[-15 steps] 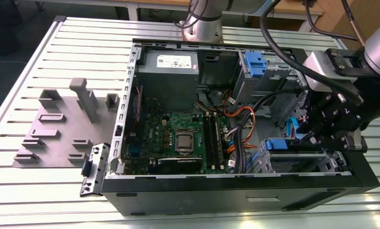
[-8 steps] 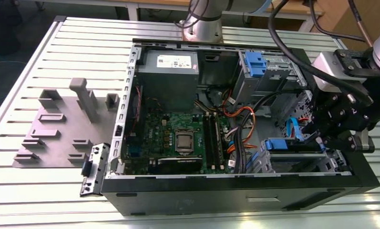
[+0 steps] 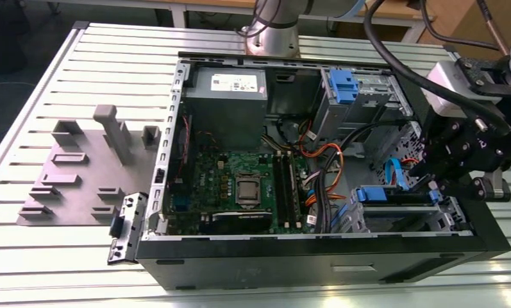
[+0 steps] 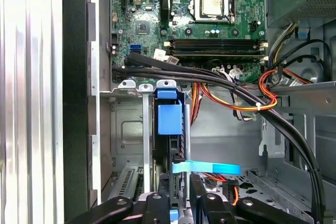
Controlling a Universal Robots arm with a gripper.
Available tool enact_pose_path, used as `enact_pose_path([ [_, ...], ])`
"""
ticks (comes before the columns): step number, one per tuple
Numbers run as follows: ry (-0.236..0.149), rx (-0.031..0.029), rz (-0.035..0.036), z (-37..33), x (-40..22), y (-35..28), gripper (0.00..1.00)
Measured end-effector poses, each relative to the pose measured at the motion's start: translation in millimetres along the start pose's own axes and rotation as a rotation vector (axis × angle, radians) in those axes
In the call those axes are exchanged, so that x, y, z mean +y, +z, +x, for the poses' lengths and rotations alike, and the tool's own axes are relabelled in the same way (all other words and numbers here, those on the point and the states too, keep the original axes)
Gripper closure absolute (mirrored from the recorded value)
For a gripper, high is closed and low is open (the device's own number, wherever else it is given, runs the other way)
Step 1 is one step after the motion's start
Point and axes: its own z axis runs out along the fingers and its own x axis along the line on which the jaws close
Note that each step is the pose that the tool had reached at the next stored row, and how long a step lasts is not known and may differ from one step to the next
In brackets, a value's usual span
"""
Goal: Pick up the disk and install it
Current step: 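Insert the second disk wire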
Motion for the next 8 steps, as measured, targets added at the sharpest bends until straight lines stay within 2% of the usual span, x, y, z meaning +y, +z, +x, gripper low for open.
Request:
enact_pose_path([
  [8,0.0,0.0,0.0,0.0,0.0,-0.5,0.71],
])
